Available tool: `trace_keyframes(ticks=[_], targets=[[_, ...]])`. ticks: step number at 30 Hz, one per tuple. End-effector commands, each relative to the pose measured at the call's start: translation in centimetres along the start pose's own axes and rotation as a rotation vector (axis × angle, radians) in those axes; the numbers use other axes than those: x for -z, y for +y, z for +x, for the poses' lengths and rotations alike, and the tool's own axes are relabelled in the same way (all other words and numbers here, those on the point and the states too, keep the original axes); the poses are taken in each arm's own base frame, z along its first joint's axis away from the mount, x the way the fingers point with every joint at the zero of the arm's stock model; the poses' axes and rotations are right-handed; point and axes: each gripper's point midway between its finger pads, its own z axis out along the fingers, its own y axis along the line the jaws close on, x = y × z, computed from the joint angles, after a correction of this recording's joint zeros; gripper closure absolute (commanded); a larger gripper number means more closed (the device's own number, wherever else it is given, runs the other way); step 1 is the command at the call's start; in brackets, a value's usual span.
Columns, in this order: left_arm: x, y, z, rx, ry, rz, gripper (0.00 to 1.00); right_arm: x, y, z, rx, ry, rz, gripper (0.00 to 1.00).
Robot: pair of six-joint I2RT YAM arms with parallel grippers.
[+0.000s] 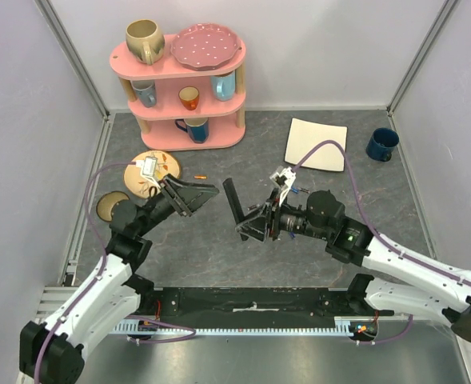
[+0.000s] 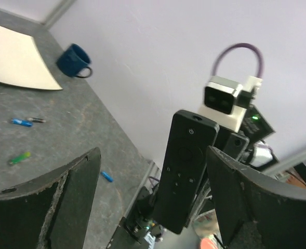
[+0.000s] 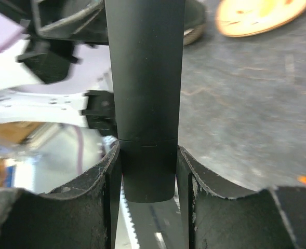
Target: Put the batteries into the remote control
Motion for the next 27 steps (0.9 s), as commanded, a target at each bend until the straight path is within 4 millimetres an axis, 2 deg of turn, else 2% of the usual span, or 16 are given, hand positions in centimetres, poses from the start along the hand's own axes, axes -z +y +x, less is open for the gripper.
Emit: trace_keyframes(ticks=[1,2,3,4,7,9,10,11,12,13,15,16,20,27], targets=[[0.4,2.1,-2.3,-0.173,-0.041,-0.229,0.13,2.9,-5.4,0.8,0.212,0.167,0.341,0.59],[1.2,4.1,-2.3,-0.15,-0.052,-0.346,0.14,3.2,-5.9,0.8,0.232,0.179,0.381,0.59],[1.4,4.1,-2.5,-0.162,-0.057,-0.361,0.14,3.4,-6.1,0.1,0.268,0.179,0.411,0.59],[1.4,3.9,-2.5,-0.183,-0.051,-0.362,0.15,4.1,-7.5,0.2,0.283,0.196,0.503,0.59],[1.6,3.9,-1.7,-0.185,-0.031,-0.384,0.15,5.0,-9.3,-0.6,0.311,0.191,0.638,0.59],[1.4,4.0,-1.2,-0.188,-0.024,-0.395,0.16,5.0,-9.7,-1.0,0.317,0.185,0.677,0.59],[1.0,3.6,0.2,-0.19,0.01,-0.371,0.17,5.0,-9.9,-0.7,0.319,0.196,0.699,0.6],[0.9,3.8,0.2,-0.199,-0.011,-0.386,0.17,5.1,-10.2,-0.9,0.329,0.191,0.73,0.59],[0.4,3.1,0.5,-0.211,-0.022,-0.358,0.17,4.9,-10.0,-1.2,0.332,0.184,0.739,0.6],[0.0,2.5,2.1,-0.212,0.012,-0.329,0.17,4.7,-9.9,-0.8,0.338,0.196,0.744,0.59],[-0.7,2.9,2.7,-0.216,0.0,-0.347,0.17,4.4,-9.8,-0.8,0.337,0.196,0.747,0.59],[-1.3,2.3,3.3,-0.204,0.003,-0.317,0.17,4.1,-9.5,-0.7,0.337,0.195,0.732,0.59],[-2.6,3.6,5.0,-0.134,0.024,-0.326,0.17,3.8,-9.0,-0.4,0.326,0.195,0.716,0.59],[-4.0,4.2,6.0,-0.112,0.039,-0.333,0.18,3.7,-8.3,-0.3,0.301,0.184,0.698,0.59]])
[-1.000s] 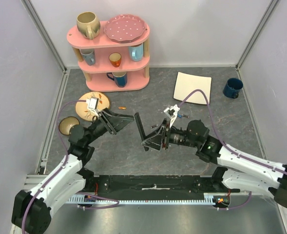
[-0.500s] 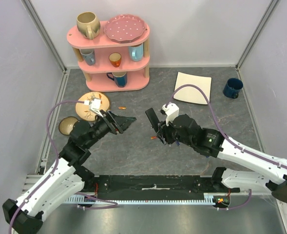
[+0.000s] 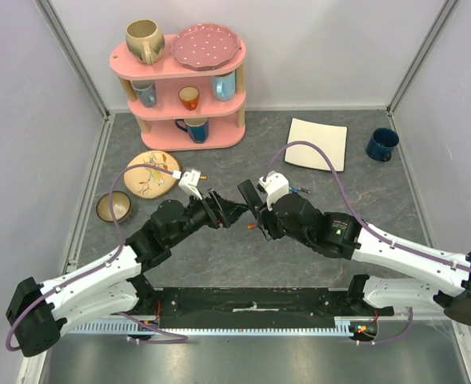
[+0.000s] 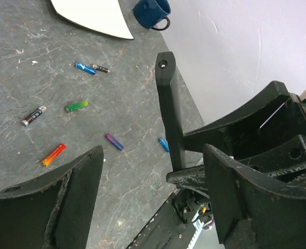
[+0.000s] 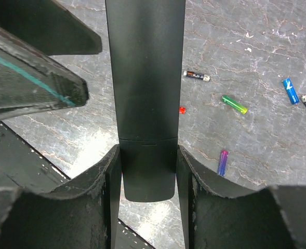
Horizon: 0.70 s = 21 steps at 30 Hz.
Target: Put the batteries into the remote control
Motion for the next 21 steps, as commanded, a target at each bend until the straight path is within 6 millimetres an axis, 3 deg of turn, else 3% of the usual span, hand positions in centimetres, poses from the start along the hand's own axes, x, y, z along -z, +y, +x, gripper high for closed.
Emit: trace_keyframes(ticks=[1,7,21], targets=[[-0.9,-1.7,-2.0,0.032,-0.089,0.05,0.18,1.0,0.7,-2.6,-0.054,-0.073,-0.017,0.59],[-2.1,-2.4,-1.7,0.061,-0.104,0.08,0.2,0.7,1.8,-2.4,-0.092,-0.078,-0.062,0.58],[-3.6,-2.7,-0.5,0.044,-0.089,0.082,0.36,0.7,2.3,-2.3,-0.105,-0.079,-0.077,0.58]])
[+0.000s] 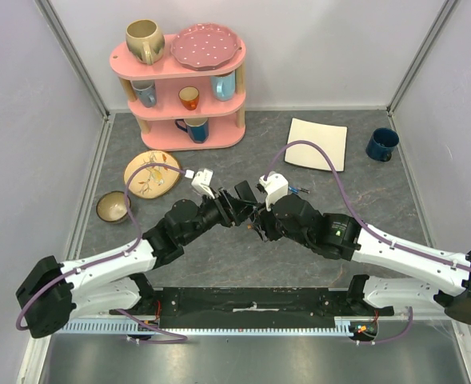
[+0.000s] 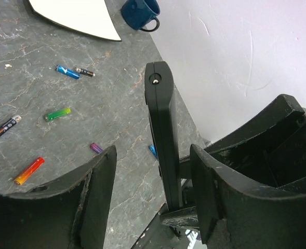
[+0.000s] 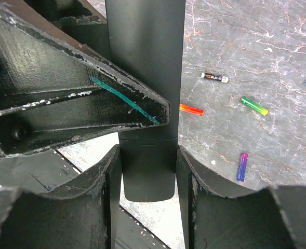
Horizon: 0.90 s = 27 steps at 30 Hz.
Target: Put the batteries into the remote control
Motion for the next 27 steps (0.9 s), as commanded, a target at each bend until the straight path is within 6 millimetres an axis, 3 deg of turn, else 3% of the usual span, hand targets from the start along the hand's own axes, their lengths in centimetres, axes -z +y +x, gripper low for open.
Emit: trace_keyframes(ticks=[1,18,27], targets=[[-0.64,-2.05,-2.13,0.014,-0.083,0.051,0.37,0.49,0.84,-1.75,-0.036,-0.062,-0.03,0.58],[-1.15,-1.54,-1.34,0.012,-0.069,0.044,0.52,0.29,0.96,-1.35,-0.037,-0.056,-0.035,0.58],[-1.0,-1.48,-1.33,0.014,-0.076,0.05,0.82,0.44,0.79,-1.07,-0.036,-0.055,-0.033,0.56]])
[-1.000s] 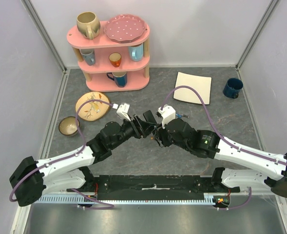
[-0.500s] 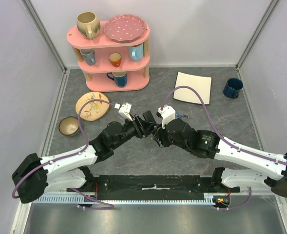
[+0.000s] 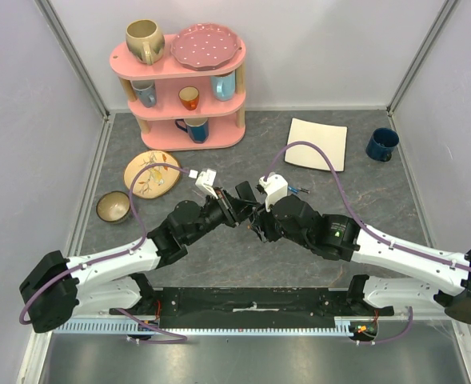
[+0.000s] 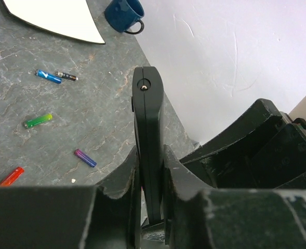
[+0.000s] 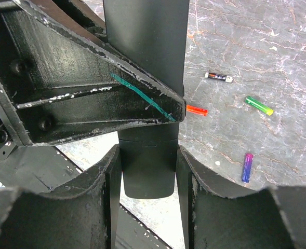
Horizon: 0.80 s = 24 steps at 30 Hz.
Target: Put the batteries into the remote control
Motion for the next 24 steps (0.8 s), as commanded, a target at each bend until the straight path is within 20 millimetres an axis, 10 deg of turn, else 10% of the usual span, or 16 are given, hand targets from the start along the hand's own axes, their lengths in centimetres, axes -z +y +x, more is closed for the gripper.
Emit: trace_keyframes(ticks=[1,10,24], targets=[[-0.2,-0.3,-1.5,0.001,-0.063,0.001,0.84,0.6,0.5,-1.2,-0.025,-0.055,-0.025,0.55],[0.0,0.0,-1.8,0.005,-0.086,-0.012,0.95,2.1,0.9,-2.0,-0.039,-0.079,-0.067,0.2],[2.4,0.7,-5.2,-0.005,-0.265,-0.042,0.98,6.9,-2.6,-3.4,-0.215,-0.261,-0.003,0.1]])
